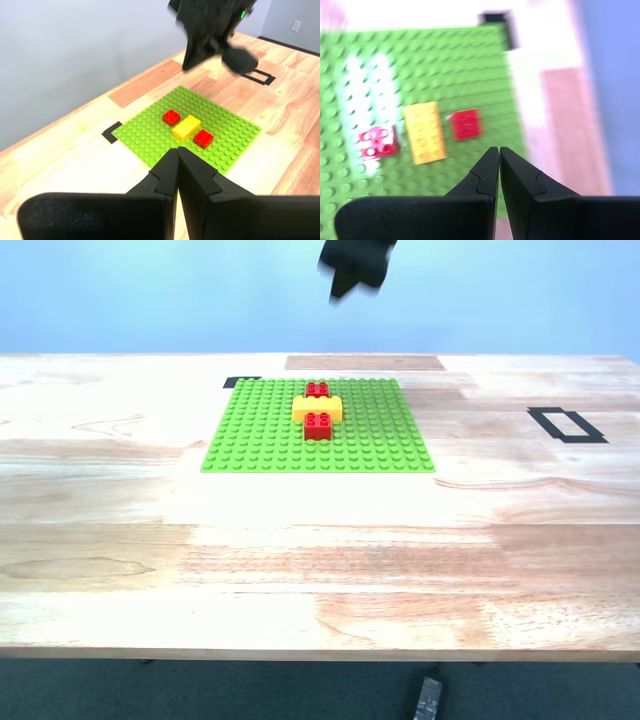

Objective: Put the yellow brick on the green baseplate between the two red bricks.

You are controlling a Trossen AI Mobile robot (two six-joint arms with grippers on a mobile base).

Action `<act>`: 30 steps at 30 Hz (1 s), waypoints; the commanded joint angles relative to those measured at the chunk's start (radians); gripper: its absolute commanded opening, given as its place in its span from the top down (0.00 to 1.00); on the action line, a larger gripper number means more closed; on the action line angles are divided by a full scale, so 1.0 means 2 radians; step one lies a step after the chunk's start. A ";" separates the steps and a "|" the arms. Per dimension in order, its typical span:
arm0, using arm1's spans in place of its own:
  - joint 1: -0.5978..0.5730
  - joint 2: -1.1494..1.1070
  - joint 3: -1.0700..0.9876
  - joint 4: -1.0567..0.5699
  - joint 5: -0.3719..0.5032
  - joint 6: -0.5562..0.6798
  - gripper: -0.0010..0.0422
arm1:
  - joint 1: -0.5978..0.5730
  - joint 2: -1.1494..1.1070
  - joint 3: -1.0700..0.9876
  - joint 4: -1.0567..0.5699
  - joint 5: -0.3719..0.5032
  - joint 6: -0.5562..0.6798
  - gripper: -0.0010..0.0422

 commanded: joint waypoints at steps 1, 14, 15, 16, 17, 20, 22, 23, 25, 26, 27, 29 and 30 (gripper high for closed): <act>0.000 -0.003 0.000 0.005 0.000 0.000 0.98 | -0.018 -0.054 -0.043 0.028 -0.001 0.016 0.97; 0.000 -0.027 -0.014 0.106 -0.024 -0.078 0.98 | -0.091 -0.405 -0.388 0.310 0.008 0.168 0.97; 0.000 -0.033 -0.023 0.123 -0.031 -0.087 0.98 | -0.096 -0.436 -0.419 0.334 0.019 0.183 0.97; 0.000 -0.040 -0.033 0.141 -0.033 -0.096 0.98 | -0.099 -0.464 -0.447 0.354 0.031 0.195 0.97; 0.000 -0.047 -0.046 0.162 -0.037 -0.109 0.98 | -0.103 -0.491 -0.472 0.371 0.042 0.204 0.97; 0.000 -0.071 -0.090 0.231 -0.044 -0.160 0.98 | -0.113 -0.566 -0.541 0.400 0.055 0.241 0.97; 0.000 -0.088 -0.125 0.278 -0.055 -0.192 0.98 | -0.118 -0.608 -0.579 0.413 0.059 0.281 0.97; 0.000 -0.098 -0.141 0.296 -0.060 -0.204 0.98 | -0.119 -0.628 -0.597 0.419 0.068 0.296 0.97; 0.000 -0.119 -0.173 0.325 -0.077 -0.216 0.98 | -0.118 -0.666 -0.632 0.432 0.092 0.315 0.97; 0.000 -0.131 -0.189 0.337 -0.087 -0.219 0.98 | -0.117 -0.682 -0.647 0.442 0.106 0.319 0.97; 0.000 -0.141 -0.202 0.347 -0.096 -0.223 0.98 | -0.116 -0.697 -0.661 0.452 0.119 0.324 0.97; 0.000 -0.162 -0.229 0.364 -0.117 -0.225 0.98 | -0.118 -0.722 -0.687 0.474 0.140 0.330 0.97; 0.000 -0.172 -0.240 0.368 -0.130 -0.229 0.98 | -0.118 -0.732 -0.700 0.486 0.148 0.334 0.97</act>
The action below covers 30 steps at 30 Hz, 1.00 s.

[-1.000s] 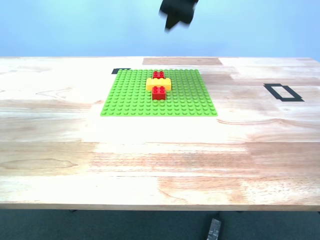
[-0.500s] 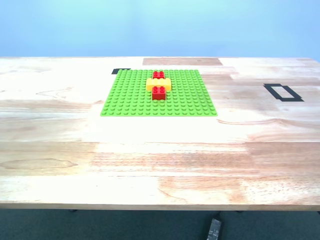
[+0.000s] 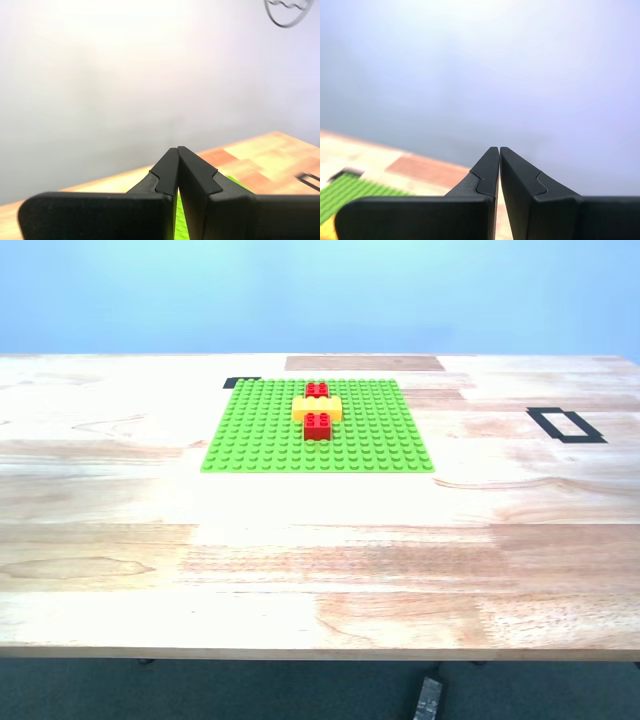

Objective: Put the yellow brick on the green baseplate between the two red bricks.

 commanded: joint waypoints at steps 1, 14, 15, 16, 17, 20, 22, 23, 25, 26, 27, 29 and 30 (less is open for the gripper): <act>0.000 -0.033 -0.038 0.017 -0.035 -0.011 0.98 | -0.001 -0.032 -0.039 0.037 0.029 0.009 0.97; 0.001 -0.119 -0.125 0.035 -0.067 -0.022 0.98 | -0.001 -0.097 -0.142 0.100 0.094 0.016 0.98; 0.001 -0.122 -0.127 0.035 -0.067 -0.022 0.98 | -0.001 -0.101 -0.146 0.100 0.093 0.016 0.98; 0.000 -0.125 -0.128 0.033 -0.067 -0.022 0.98 | -0.001 -0.105 -0.150 0.100 0.093 0.014 0.98; 0.001 -0.127 -0.129 0.031 -0.067 -0.022 0.98 | -0.001 -0.109 -0.154 0.100 0.093 0.008 0.98; 0.001 -0.130 -0.129 0.029 -0.067 -0.021 0.98 | -0.001 -0.125 -0.171 0.101 0.089 0.009 0.98; 0.000 -0.130 -0.129 0.029 -0.067 -0.021 0.98 | -0.001 -0.134 -0.171 0.081 0.089 0.012 0.98; 0.000 -0.131 -0.130 0.029 -0.067 -0.022 0.98 | -0.001 -0.138 -0.171 0.077 0.086 0.011 0.98; 0.000 -0.132 -0.136 0.033 -0.067 -0.022 0.98 | -0.001 -0.146 -0.171 0.078 0.068 0.006 0.98; 0.001 -0.134 -0.142 0.038 -0.067 -0.024 0.98 | -0.001 -0.150 -0.171 0.079 0.063 0.007 0.98; 0.001 -0.135 -0.149 0.044 -0.067 -0.028 0.98 | -0.001 -0.153 -0.171 0.079 0.063 0.009 0.98; 0.001 -0.141 -0.163 0.058 -0.067 -0.039 0.98 | -0.001 -0.160 -0.171 0.076 0.063 0.006 0.98; 0.001 -0.144 -0.168 0.062 -0.067 -0.040 0.98 | -0.001 -0.163 -0.171 0.076 0.063 0.005 0.98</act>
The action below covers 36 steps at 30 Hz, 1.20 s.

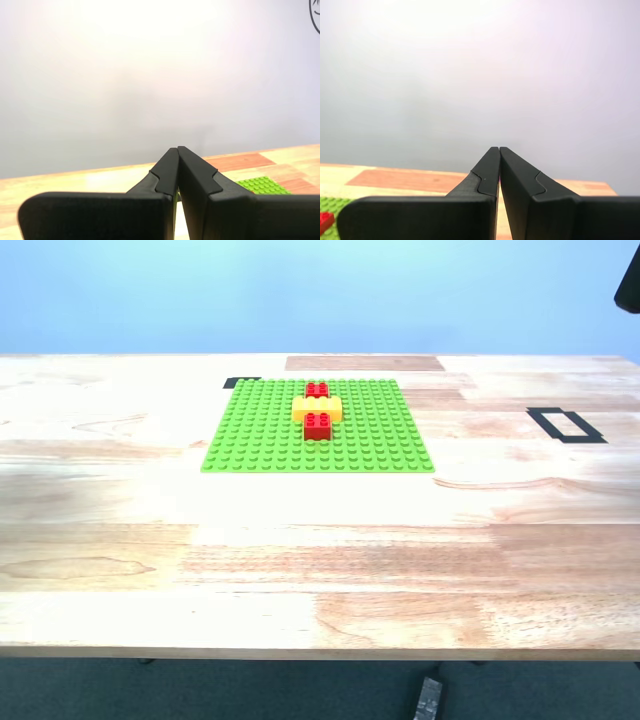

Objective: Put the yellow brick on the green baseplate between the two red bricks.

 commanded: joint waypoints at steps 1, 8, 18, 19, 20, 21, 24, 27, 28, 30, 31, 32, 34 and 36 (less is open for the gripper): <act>0.000 -0.009 -0.016 0.017 0.000 -0.010 0.98 | 0.000 -0.009 0.000 -0.003 0.000 -0.008 0.98; 0.000 -0.014 -0.030 0.015 0.001 -0.009 0.98 | 0.000 -0.013 0.000 -0.013 -0.002 -0.026 0.98; 0.000 -0.014 -0.030 -0.004 0.000 -0.008 0.98 | 0.000 -0.016 0.000 -0.032 -0.012 -0.029 0.98; 0.000 -0.014 -0.030 -0.005 0.000 -0.009 0.98 | -0.001 -0.016 0.000 -0.033 -0.008 -0.033 0.98; 0.000 -0.014 -0.029 -0.005 0.000 -0.008 0.98 | -0.002 -0.016 0.000 -0.033 -0.005 -0.037 0.98; 0.000 -0.014 -0.029 -0.002 0.000 -0.008 0.98 | -0.006 -0.016 0.000 -0.033 -0.003 -0.041 0.98; 0.000 -0.014 -0.029 0.010 -0.002 -0.008 0.98 | -0.022 -0.016 0.000 -0.033 0.004 -0.047 0.98; 0.000 -0.014 -0.030 0.018 -0.004 -0.008 0.98 | -0.047 -0.016 0.000 -0.031 0.003 -0.043 0.98; 0.000 -0.014 -0.029 0.017 -0.004 -0.009 0.98 | -0.057 -0.016 0.000 -0.031 0.002 -0.043 0.98; 0.000 -0.014 -0.029 0.013 -0.004 -0.008 0.98 | -0.075 -0.016 0.000 -0.026 -0.002 -0.037 0.98; 0.000 -0.014 -0.030 0.013 -0.004 -0.008 0.98 | -0.083 -0.016 0.000 -0.024 -0.013 -0.032 0.98; 0.000 -0.014 -0.029 0.013 -0.004 -0.008 0.98 | -0.090 -0.016 0.000 -0.024 -0.030 -0.029 0.98; 0.000 -0.014 -0.029 0.014 -0.004 -0.008 0.98 | -0.101 -0.016 0.000 -0.026 -0.055 -0.027 0.98; 0.000 -0.014 -0.030 0.011 -0.004 -0.008 0.98 | -0.106 -0.016 0.000 -0.032 -0.050 -0.027 0.98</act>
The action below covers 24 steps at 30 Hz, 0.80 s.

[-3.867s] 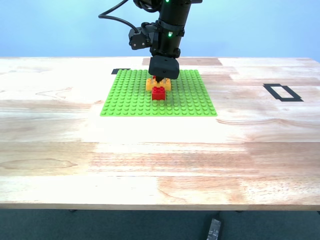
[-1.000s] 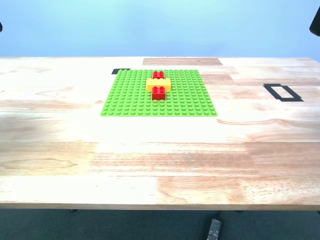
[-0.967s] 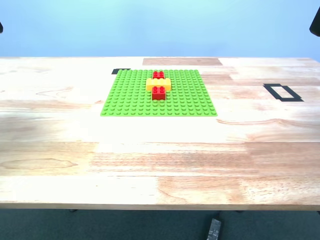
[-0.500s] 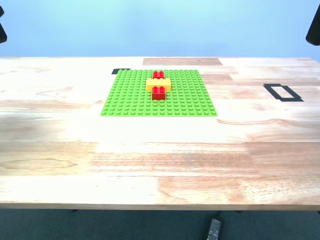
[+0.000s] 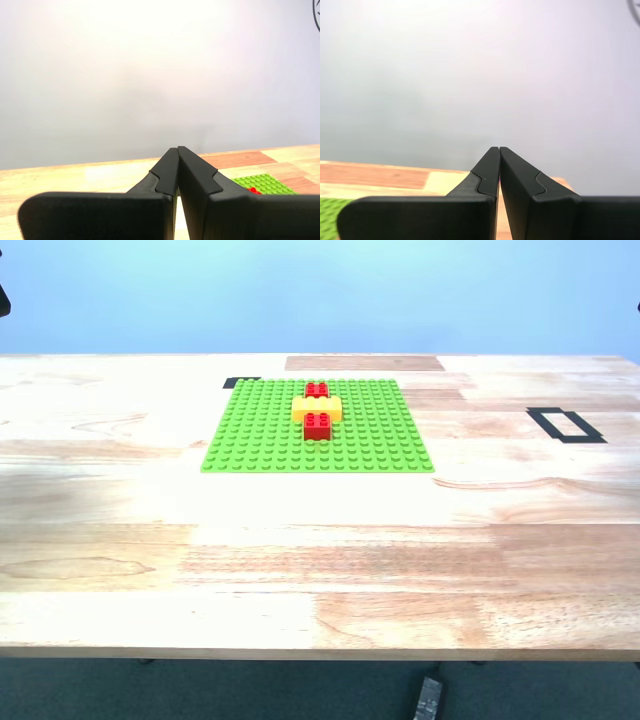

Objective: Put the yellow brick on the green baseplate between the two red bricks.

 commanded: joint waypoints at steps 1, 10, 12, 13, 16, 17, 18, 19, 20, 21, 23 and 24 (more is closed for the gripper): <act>0.000 0.000 0.000 -0.004 0.000 0.001 0.98 | -0.009 0.001 0.000 -0.006 0.003 0.003 0.98; 0.001 0.000 0.000 -0.004 0.000 0.003 0.98 | -0.014 0.001 0.000 -0.018 0.002 0.005 0.98; 0.001 0.000 0.000 -0.006 0.000 0.003 0.98 | -0.015 0.000 0.000 -0.025 0.002 0.005 0.98; 0.001 0.000 0.000 -0.006 0.000 0.003 0.98 | -0.015 0.000 0.000 -0.028 0.002 0.005 0.98; 0.001 0.000 0.000 -0.022 0.000 0.003 0.98 | -0.014 0.002 0.000 -0.031 0.002 0.005 0.98; 0.001 0.000 0.002 -0.033 0.000 0.003 0.98 | -0.015 0.002 0.000 -0.031 0.002 0.005 0.98; 0.001 0.001 0.003 -0.040 0.000 0.002 0.98 | -0.015 0.001 0.000 -0.031 0.002 0.006 0.98; 0.001 0.003 0.004 -0.039 0.000 0.002 0.98 | -0.015 0.001 0.000 -0.031 0.002 0.006 0.98; 0.001 0.004 0.005 -0.040 0.000 0.004 0.98 | -0.015 0.001 0.000 -0.032 0.002 0.005 0.98; 0.001 0.004 0.005 -0.041 0.000 0.004 0.98 | -0.015 0.001 0.000 -0.032 0.002 0.005 0.98; 0.001 0.004 0.005 -0.041 0.000 0.004 0.98 | -0.014 0.002 0.000 -0.036 0.002 0.005 0.98; 0.001 0.004 0.004 -0.042 0.000 0.004 0.98 | -0.014 0.004 0.000 -0.039 0.002 0.005 0.98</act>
